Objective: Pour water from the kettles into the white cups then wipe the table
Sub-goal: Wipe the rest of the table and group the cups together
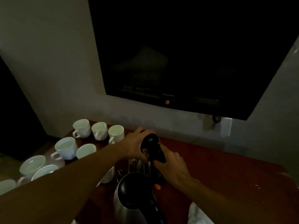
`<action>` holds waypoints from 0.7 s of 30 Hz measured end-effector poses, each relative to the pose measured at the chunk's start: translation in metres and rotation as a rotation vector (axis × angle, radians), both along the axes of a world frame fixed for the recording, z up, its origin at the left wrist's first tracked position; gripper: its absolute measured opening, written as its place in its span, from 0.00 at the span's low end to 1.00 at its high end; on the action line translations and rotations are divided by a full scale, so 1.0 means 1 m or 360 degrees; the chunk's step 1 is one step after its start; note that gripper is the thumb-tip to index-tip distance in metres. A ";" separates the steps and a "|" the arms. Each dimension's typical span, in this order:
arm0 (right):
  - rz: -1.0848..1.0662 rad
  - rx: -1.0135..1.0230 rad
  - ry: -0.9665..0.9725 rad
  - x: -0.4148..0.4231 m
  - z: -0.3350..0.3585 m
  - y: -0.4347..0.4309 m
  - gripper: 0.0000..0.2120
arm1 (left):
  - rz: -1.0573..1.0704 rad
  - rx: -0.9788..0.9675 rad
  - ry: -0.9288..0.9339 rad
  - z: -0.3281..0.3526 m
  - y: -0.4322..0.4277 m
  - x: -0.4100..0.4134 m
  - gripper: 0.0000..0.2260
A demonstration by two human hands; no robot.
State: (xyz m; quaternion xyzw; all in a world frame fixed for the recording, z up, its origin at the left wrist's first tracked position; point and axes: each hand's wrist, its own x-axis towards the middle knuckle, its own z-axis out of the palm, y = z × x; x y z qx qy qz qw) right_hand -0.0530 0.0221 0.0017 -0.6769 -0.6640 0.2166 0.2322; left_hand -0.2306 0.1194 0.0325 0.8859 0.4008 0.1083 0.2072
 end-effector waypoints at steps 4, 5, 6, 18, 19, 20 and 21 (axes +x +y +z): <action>0.0026 -0.0081 -0.0032 -0.008 -0.001 -0.005 0.33 | 0.0024 0.0025 0.0047 -0.003 -0.005 -0.009 0.44; 0.0031 -0.0085 -0.0022 -0.010 0.000 -0.006 0.33 | 0.0026 0.0024 0.0068 -0.001 -0.006 -0.010 0.44; 0.0042 -0.0085 -0.0010 -0.011 0.001 -0.007 0.33 | 0.0027 0.0021 0.0098 0.001 -0.008 -0.011 0.44; 0.0045 -0.0179 -0.0013 -0.027 0.005 -0.043 0.35 | 0.0014 -0.0066 0.0414 0.012 -0.034 -0.019 0.43; 0.0034 -0.0197 -0.0036 -0.024 0.010 -0.047 0.36 | 0.0024 -0.0062 0.0579 0.017 -0.034 -0.015 0.43; 0.0009 -0.0217 -0.0051 -0.019 0.014 -0.052 0.39 | 0.0039 -0.0013 0.0748 0.022 -0.034 -0.010 0.43; -0.0029 -0.0238 -0.0076 -0.012 0.018 -0.059 0.41 | 0.0046 0.0068 0.0882 0.028 -0.037 -0.004 0.43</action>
